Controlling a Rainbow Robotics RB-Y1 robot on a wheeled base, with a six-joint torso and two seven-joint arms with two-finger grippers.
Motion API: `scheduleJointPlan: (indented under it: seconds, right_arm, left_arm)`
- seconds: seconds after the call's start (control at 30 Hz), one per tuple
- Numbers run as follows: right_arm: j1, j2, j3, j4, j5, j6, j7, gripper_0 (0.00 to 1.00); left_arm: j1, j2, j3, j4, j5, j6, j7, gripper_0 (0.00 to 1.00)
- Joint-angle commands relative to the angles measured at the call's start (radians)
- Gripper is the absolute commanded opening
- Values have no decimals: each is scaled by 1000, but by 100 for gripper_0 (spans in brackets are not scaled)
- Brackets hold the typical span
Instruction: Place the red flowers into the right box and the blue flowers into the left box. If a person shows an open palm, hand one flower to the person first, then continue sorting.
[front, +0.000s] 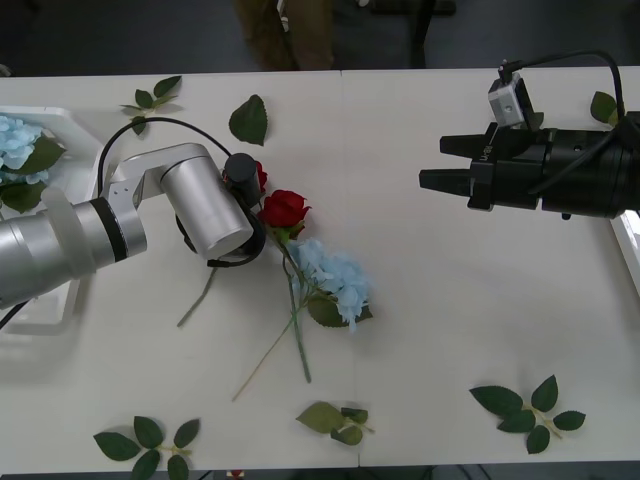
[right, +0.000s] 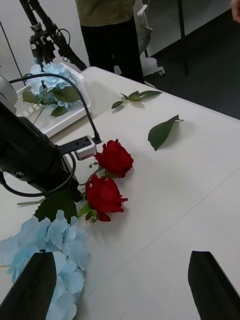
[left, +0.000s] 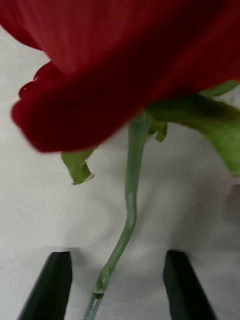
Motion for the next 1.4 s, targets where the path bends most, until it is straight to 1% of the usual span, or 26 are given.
scheduleJointPlan:
  seconds: [0.03,0.3,0.43,0.6,0.77,0.87,0.97,1.13,1.3,1.4]
  right_arm:
    - [2,17,-7,-13,25,-11,28,77]
    - [2,18,-7,-13,26,-11,28,77]
    - [2,20,-7,-13,26,-14,30,77]
    - [2,20,-7,-13,26,-14,28,77]
    - [3,18,-7,-13,26,-14,28,77]
    - [2,18,-7,-13,28,-14,28,76]
    - [2,18,-7,-13,40,-14,28,77]
    - [2,21,-7,-13,41,-14,28,77]
    - [2,21,-5,-13,41,-14,27,76]
    - [2,23,-5,-13,41,-14,25,77]
  left_arm:
    - [-14,-6,-32,27,-18,-17,50,0]
    - [-14,-6,-32,26,-15,-24,34,0]
    - [-14,25,-3,-14,-6,-27,7,0]
    - [-14,125,100,-85,152,-3,-147,0]
    - [-14,246,195,-191,306,79,-334,0]
    - [-14,278,267,-235,376,92,-452,0]
    - [-14,281,353,-252,459,86,-573,0]
    - [-14,280,444,-263,606,3,-771,0]
    - [13,263,527,-269,748,-105,-961,0]
    - [38,257,547,-258,938,-222,-1153,0]
